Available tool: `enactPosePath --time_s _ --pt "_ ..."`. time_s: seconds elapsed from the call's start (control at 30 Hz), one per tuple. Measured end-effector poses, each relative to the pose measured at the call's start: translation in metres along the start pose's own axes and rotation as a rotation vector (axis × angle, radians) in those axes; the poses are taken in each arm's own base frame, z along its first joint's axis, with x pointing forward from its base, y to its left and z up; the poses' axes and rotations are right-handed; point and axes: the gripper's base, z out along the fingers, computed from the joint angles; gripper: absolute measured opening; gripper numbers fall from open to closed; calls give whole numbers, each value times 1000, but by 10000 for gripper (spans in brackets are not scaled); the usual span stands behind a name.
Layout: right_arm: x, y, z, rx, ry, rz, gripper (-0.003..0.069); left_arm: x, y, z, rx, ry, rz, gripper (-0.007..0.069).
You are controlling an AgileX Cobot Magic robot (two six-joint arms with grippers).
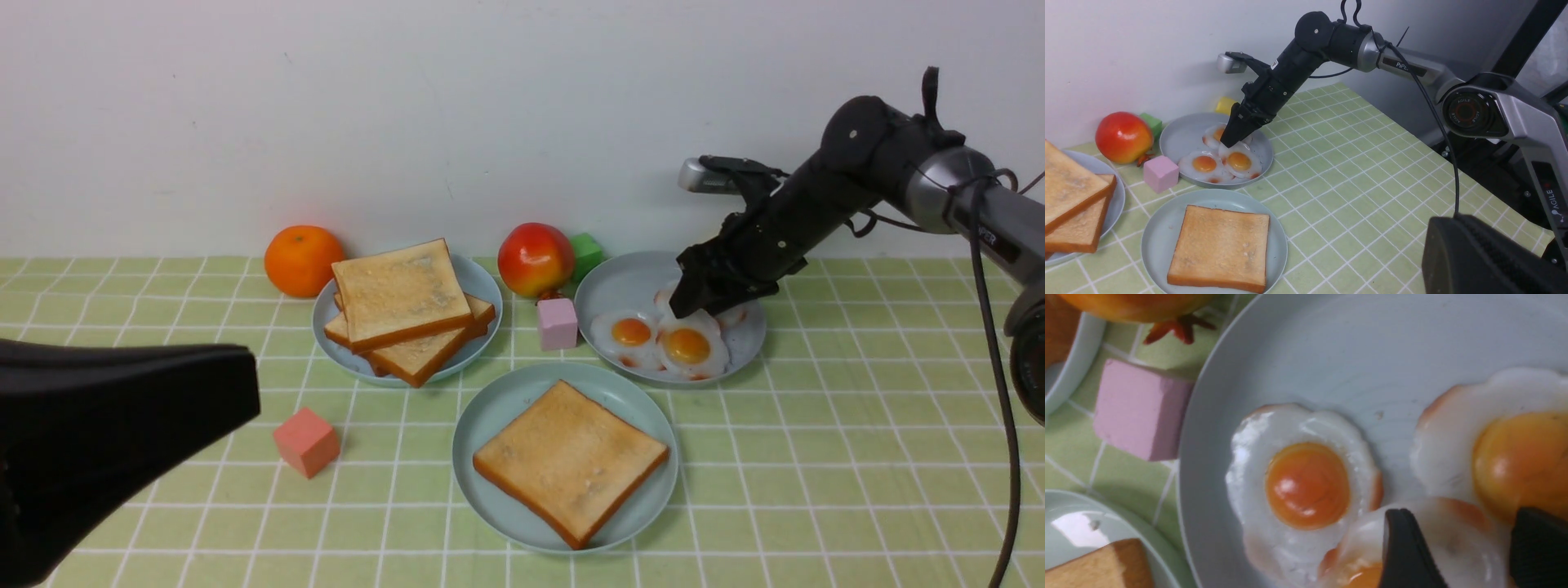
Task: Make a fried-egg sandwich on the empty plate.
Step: Use the right arm to grab a fried egg
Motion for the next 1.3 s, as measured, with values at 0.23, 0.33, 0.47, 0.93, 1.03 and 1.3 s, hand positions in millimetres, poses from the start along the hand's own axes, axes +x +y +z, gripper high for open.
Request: enactPosePath --time_s 0.23,0.33,0.47,0.93,1.03,1.3 --pt "0 3 -2 -21 8 3 279 0 0 0 0 0 1 -7" --pt "0 3 -2 -22 13 2 251 0 0 0 0 0 1 -5" --pt "1 3 -3 -19 22 -2 252 0 0 0 0 0 1 -2" --pt "-1 7 -1 -13 7 -38 357 0 0 0 -1 0 2 5" --pt "-2 7 -1 -5 -5 -57 336 0 0 0 -1 0 2 5" --pt "-2 5 3 -5 -3 -85 197 0 0 0 -1 0 3 8"
